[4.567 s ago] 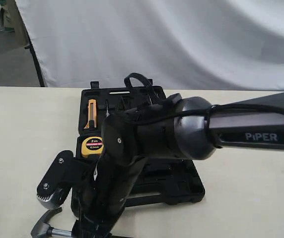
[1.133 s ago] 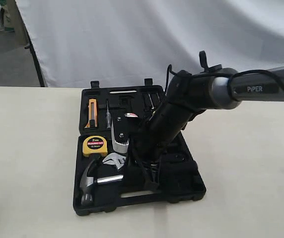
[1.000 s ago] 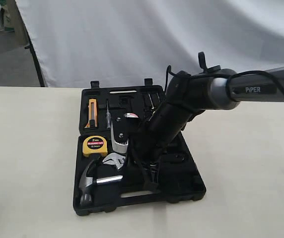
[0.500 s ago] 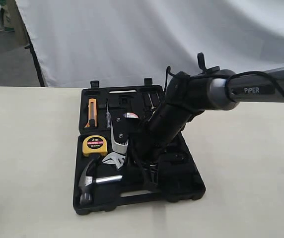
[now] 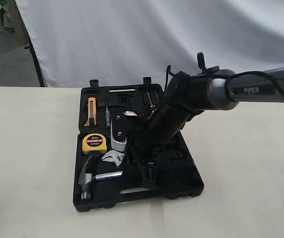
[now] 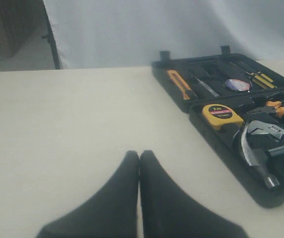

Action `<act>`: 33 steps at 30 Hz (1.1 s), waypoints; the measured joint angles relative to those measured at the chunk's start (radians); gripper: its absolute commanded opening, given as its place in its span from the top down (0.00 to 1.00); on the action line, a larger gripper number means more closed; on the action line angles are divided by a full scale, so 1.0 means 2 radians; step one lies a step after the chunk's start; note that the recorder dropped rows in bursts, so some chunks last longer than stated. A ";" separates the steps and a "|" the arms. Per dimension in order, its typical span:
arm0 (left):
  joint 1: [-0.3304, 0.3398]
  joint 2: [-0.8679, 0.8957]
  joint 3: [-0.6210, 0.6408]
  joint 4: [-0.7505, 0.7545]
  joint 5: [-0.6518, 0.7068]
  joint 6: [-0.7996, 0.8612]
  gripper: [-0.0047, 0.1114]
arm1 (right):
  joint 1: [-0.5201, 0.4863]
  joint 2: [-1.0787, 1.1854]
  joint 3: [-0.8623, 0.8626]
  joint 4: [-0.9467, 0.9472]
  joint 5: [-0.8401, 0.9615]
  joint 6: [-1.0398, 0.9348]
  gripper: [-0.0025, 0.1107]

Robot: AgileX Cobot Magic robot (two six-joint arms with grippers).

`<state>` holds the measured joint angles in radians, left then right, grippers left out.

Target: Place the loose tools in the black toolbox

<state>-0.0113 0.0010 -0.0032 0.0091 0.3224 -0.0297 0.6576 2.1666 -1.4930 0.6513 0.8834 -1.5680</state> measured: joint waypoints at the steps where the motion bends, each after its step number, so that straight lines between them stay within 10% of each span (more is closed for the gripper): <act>1: 0.000 0.000 0.000 0.000 0.000 0.000 0.96 | 0.000 0.000 -0.001 0.000 -0.001 0.000 0.50; 16: 0.000 0.000 0.000 0.000 0.000 0.000 0.96 | -0.003 -0.059 -0.002 -0.004 0.013 0.034 0.45; 23: 0.000 0.000 0.000 0.000 0.000 0.000 0.96 | -0.029 -0.080 -0.002 -0.004 0.017 0.054 0.95; 33: 0.000 0.000 0.000 0.000 0.000 0.000 0.96 | -0.042 -0.050 -0.002 -0.011 0.029 0.068 0.98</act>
<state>-0.0113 0.0010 -0.0032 0.0091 0.3224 -0.0297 0.5728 2.0665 -1.4970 0.6285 0.9412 -1.4320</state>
